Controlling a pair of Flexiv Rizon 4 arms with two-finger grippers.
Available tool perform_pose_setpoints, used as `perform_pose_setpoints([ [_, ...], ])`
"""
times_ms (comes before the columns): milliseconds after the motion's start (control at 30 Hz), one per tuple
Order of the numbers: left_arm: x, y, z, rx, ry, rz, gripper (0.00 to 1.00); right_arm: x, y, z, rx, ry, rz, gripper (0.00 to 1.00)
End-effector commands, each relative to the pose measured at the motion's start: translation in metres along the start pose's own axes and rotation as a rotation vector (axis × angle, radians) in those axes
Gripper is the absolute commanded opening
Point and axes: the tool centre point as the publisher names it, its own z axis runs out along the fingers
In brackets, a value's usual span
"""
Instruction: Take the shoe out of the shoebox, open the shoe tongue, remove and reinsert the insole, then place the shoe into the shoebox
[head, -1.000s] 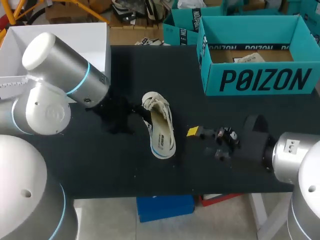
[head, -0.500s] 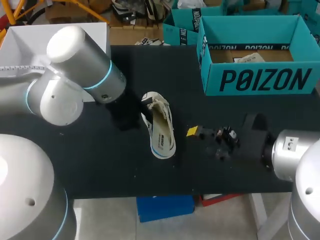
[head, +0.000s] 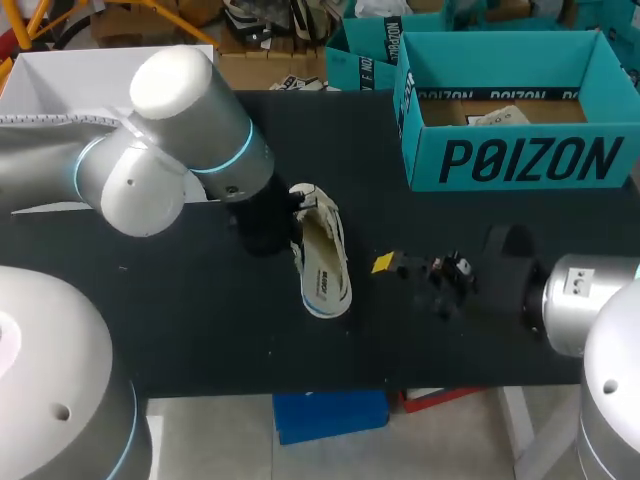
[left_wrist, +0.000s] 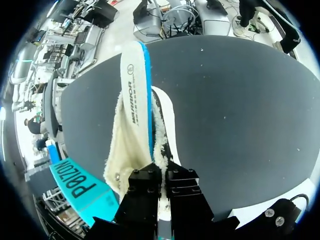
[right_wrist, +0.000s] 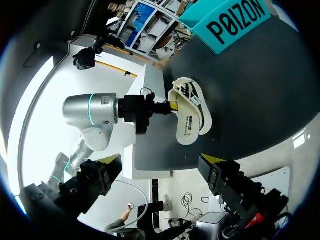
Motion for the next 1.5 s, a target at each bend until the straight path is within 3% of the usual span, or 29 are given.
perform_pose_setpoints([
  [33, 0.003, -0.004, -0.004, 0.003, 0.022, 0.014, 0.00, -0.008, -0.001, 0.000, 0.076, 0.080, 0.022, 1.00],
  [1133, 0.036, -0.001, -0.013, 0.018, 0.023, 0.076, 0.00, -0.008, -0.001, 0.000, 0.076, 0.080, 0.022, 1.00],
  [1167, 0.036, -0.001, -0.013, 0.020, 0.025, 0.075, 0.06, -0.008, -0.001, 0.000, 0.076, 0.080, 0.022, 1.00],
  [1200, 0.036, -0.001, -0.012, 0.020, 0.025, 0.074, 0.27, -0.008, -0.001, 0.000, 0.076, 0.080, 0.022, 1.00],
  [1233, 0.036, -0.002, -0.012, 0.020, 0.025, 0.072, 0.80, -0.008, -0.001, 0.000, 0.076, 0.080, 0.022, 1.00],
  [1267, 0.033, -0.003, -0.013, 0.019, 0.018, 0.068, 1.00, -0.008, -0.001, 0.000, 0.076, 0.080, 0.022, 1.00],
  [1500, 0.012, -0.020, -0.025, 0.030, -0.103, 0.033, 1.00, -0.008, -0.001, 0.000, 0.076, 0.080, 0.022, 1.00],
])
